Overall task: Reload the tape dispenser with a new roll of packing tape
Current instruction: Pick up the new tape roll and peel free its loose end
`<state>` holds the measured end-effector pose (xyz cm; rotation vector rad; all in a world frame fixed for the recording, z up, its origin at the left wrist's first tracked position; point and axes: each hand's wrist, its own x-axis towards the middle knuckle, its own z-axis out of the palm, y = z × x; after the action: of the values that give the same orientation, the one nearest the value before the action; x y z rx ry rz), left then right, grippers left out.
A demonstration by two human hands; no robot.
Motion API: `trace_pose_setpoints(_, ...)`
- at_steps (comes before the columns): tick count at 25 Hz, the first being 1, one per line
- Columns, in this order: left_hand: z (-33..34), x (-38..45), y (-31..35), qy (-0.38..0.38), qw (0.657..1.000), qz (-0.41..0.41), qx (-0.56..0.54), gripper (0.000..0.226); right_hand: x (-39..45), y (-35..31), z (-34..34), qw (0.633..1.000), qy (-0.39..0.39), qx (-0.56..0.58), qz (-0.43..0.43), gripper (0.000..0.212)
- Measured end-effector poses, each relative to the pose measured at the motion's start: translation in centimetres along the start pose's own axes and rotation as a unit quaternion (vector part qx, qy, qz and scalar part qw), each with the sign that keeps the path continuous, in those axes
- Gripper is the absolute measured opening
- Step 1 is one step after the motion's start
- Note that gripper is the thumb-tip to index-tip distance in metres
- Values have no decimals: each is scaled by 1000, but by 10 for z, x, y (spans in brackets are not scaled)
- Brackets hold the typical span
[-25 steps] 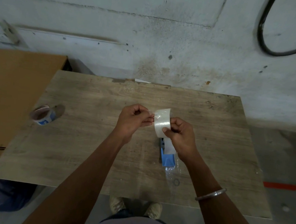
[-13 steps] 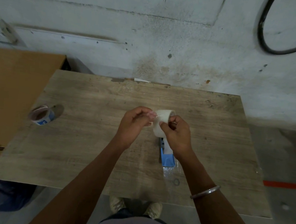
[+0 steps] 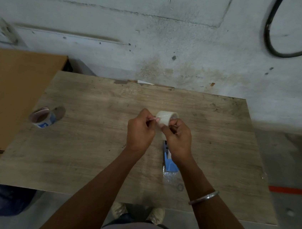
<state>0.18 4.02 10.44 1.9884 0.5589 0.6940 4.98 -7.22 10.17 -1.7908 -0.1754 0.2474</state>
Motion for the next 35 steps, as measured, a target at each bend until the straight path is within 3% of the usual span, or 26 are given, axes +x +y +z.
trace_pose_setpoints(5,-10,16,-6,-34,997,-57,-26,22,-1,1,-6,998,-29,43,24,13)
trace_pose_setpoints(13,-22,26,-2,-93,960,-190,-184,18,-3,-3,-12,992,-57,106,42,4)
trace_pose_setpoints(18,-27,36,8,-129,972,-155,-123,23,1,-3,-15,994,-62,76,53,11)
trace_pose_setpoints(21,-27,34,10,-164,965,-151,-136,20,9,-12,-19,989,-84,76,96,10)
trace_pose_setpoints(35,-33,40,-13,-207,956,-163,-128,20,11,-6,-33,980,-145,77,109,21)
